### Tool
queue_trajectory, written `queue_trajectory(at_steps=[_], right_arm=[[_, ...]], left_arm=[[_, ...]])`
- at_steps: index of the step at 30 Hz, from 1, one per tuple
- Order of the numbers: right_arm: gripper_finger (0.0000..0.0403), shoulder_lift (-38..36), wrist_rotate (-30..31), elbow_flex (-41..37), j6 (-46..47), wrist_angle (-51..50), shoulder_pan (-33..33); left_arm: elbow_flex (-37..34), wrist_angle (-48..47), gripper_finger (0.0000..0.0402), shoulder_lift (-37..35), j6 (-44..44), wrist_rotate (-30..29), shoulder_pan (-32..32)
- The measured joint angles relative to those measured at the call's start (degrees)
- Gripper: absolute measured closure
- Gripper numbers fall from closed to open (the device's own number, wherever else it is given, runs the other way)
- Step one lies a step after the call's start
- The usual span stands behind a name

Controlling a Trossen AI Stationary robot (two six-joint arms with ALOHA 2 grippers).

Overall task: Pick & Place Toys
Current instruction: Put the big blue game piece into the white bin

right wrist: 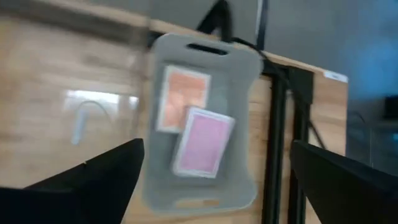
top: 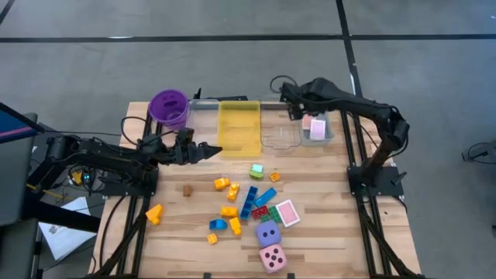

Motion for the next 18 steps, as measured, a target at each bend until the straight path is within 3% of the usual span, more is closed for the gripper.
queue_trajectory(at_steps=[5, 11, 14, 18], right_arm=[[0.0014, 0.0, 0.5, 0.0, -2.0, 5.7, 10.2], [0.0014, 0.0, 0.8, 0.0, -17.6, 22.0, 24.6], [0.0015, -0.7, -7.9, 0.0, -29.3, 28.6, 29.9], [0.0019, -3.2, -19.4, -1.0, -33.9, 34.3, 34.1]], left_arm=[[0.0, 0.0, 0.0124, 0.0, 0.4, -4.9, 0.0], [0.0, 0.0, 0.0124, 0.0, 0.5, -12.0, 0.0], [0.1, -0.1, 0.0124, 0.0, 3.0, -12.6, 0.0], [2.6, -1.2, 0.0124, 0.0, 3.8, -14.3, 0.0]])
